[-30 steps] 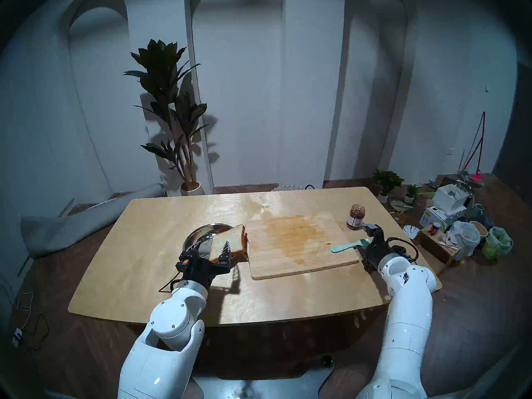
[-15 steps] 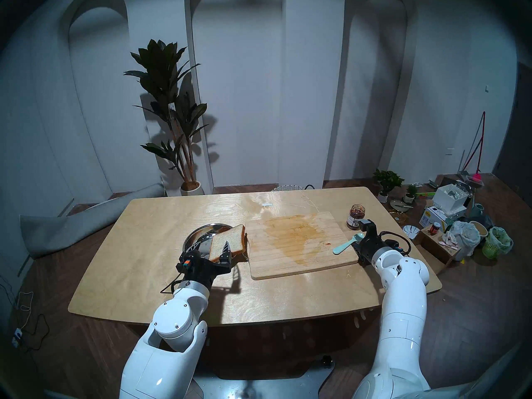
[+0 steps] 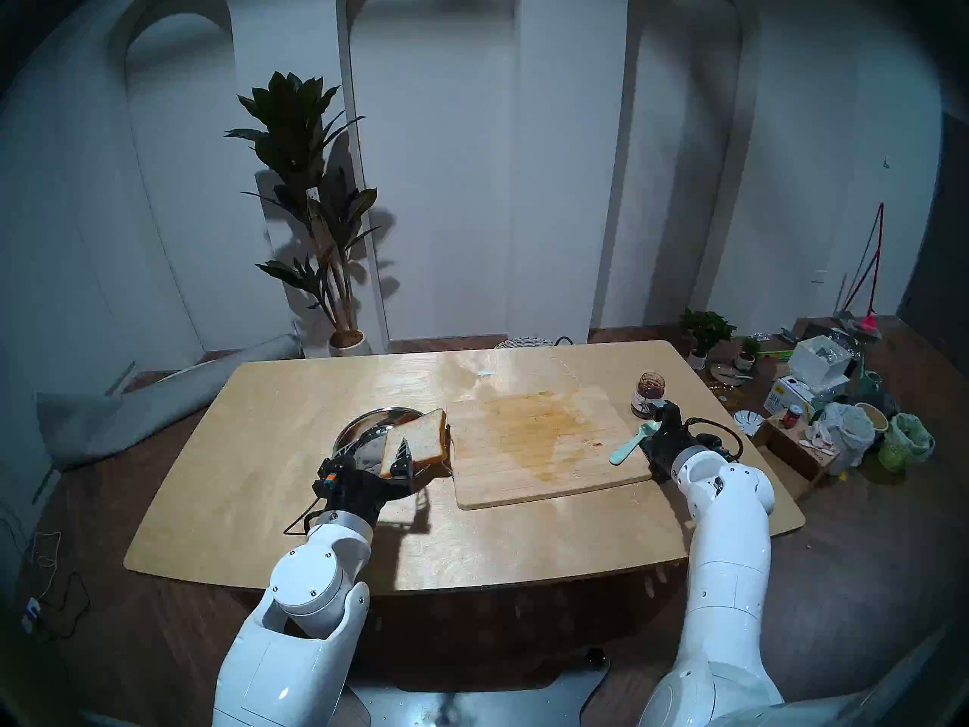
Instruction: Spread jam over the slice of bread with the knife
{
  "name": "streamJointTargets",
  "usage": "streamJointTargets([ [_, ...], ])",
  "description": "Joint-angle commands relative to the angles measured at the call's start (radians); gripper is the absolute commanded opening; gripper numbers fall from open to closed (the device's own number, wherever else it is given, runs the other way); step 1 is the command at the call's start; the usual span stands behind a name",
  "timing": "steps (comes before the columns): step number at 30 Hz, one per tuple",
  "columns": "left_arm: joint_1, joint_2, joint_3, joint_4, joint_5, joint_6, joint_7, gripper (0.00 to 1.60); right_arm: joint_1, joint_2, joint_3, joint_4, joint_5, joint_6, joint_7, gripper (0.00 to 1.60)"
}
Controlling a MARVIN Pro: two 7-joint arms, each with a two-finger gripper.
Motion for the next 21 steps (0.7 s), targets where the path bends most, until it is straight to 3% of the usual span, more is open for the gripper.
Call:
streamJointTargets([
  [1,-0.001,0.001,0.001,-0.025,0.002,-0.013,-0.003,1.6,-0.023,-0.012,-0.03,0.053,-0.027,0.003,-0.014,1.27],
  [4,0.0,0.0,-0.002,-0.025,-0.002,-0.015,-0.002,1.6,-0.028,-0.008,-0.038,0.059,-0.035,0.005,-0.013,0.77],
  [6,0.002,-0.001,-0.003,-0.025,-0.003,-0.016,-0.001,1.6,-0.03,-0.006,-0.041,0.063,-0.039,0.003,-0.011,0.67],
  [7,0.002,-0.001,-0.004,-0.025,-0.004,-0.016,-0.001,1.6,-0.031,-0.005,-0.043,0.065,-0.04,0.004,-0.011,0.5],
  [8,0.003,-0.003,-0.004,-0.025,-0.005,-0.017,0.0,1.6,-0.032,-0.002,-0.045,0.067,-0.042,0.006,-0.011,0.44],
  [9,0.003,-0.004,-0.005,-0.025,-0.006,-0.018,0.0,1.6,-0.033,-0.001,-0.046,0.067,-0.044,0.006,-0.01,0.07],
  [10,0.004,-0.004,-0.005,-0.024,-0.007,-0.019,0.0,1.6,-0.036,0.001,-0.049,0.064,-0.047,0.008,-0.009,0.0],
  [21,0.011,-0.008,-0.008,-0.025,-0.008,-0.029,0.002,1.6,-0.076,-0.003,-0.052,-0.028,-0.032,0.051,0.025,0.0],
])
